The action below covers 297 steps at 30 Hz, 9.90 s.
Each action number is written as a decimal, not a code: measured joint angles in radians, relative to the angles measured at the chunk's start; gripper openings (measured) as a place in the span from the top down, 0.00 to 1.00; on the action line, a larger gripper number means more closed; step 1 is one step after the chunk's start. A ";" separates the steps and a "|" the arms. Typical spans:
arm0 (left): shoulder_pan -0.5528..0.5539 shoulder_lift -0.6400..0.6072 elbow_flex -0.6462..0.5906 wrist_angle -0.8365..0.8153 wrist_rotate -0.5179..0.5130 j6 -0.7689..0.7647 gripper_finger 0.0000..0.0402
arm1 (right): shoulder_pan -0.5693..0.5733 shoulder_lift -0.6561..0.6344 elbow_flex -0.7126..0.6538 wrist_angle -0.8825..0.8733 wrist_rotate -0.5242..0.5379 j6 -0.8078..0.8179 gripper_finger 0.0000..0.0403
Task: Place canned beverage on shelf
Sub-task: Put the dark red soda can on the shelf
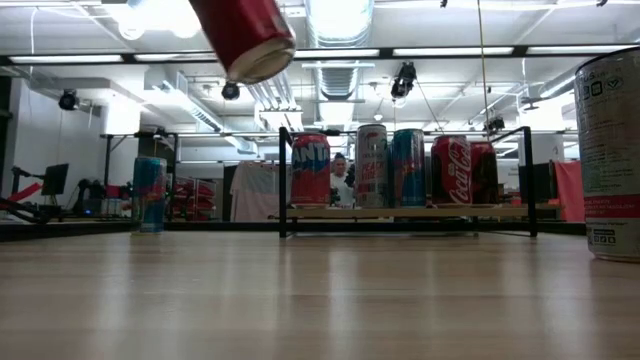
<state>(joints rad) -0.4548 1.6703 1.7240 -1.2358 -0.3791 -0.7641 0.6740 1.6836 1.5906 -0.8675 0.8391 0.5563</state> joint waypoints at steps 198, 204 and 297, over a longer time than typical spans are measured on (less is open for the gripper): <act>0.185 -0.113 -0.651 1.532 -0.213 1.060 0.29 | -0.407 -0.097 0.159 -0.073 -0.386 -0.135 0.15; 0.186 -0.113 -0.651 1.531 -0.185 1.055 0.23 | -0.419 -0.097 0.159 -0.078 -0.406 -0.094 0.28; 0.184 -0.684 -0.875 1.307 -0.294 1.167 0.08 | -1.277 -0.581 -0.610 -0.122 -0.747 -0.574 0.28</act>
<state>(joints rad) -0.2710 0.9859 0.8486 0.0708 -0.6731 0.4030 -0.6033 1.1024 0.9807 -0.9892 0.0918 -0.0179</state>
